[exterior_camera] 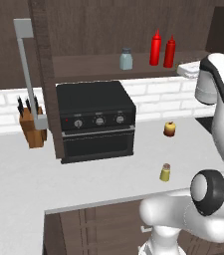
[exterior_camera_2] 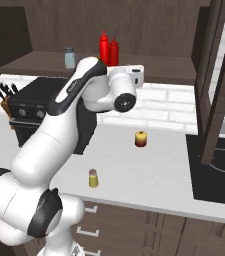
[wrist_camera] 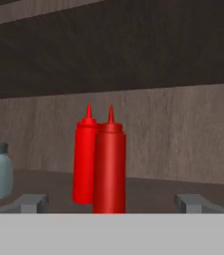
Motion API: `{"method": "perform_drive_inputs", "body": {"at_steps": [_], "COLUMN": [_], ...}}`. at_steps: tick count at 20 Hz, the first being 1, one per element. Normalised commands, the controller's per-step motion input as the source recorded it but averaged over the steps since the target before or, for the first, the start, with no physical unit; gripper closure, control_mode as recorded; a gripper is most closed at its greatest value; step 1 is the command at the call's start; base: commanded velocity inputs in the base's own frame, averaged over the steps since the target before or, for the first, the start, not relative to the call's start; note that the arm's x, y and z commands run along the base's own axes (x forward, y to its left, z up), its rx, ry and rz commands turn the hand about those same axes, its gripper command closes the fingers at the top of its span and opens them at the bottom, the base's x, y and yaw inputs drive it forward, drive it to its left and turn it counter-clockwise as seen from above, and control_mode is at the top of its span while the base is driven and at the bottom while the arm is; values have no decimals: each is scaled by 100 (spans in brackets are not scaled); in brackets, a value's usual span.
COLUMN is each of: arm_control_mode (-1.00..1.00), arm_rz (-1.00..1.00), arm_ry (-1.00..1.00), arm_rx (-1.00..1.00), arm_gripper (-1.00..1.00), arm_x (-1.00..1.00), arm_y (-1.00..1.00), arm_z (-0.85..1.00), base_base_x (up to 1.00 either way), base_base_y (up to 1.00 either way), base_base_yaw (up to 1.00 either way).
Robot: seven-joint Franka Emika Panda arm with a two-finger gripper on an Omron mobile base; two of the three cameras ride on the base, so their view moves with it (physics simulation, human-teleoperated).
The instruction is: Put the shaker and condiment bottle from the counter next to their counterparts in the cabinet.
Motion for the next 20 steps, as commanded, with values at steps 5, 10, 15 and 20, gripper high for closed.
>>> {"method": "perform_drive_inputs", "body": {"at_steps": [5,10,15,20], "arm_control_mode": [-100,-100,-100,-100], "arm_rz": [0,3,8,19], "arm_ry": [0,0,-7,-6], "arm_rx": [0,0,-1,0], "arm_gripper": [-100,-100,-100,-100], "arm_x": [-72,-69,-81,-83], "arm_y": [0,0,0,0], "arm_z": [-7,-21,-44,-62], "base_base_x": [0,0,0,0], "base_base_y": [0,0,0,0], "base_base_yaw": [0,0,0,0]}}
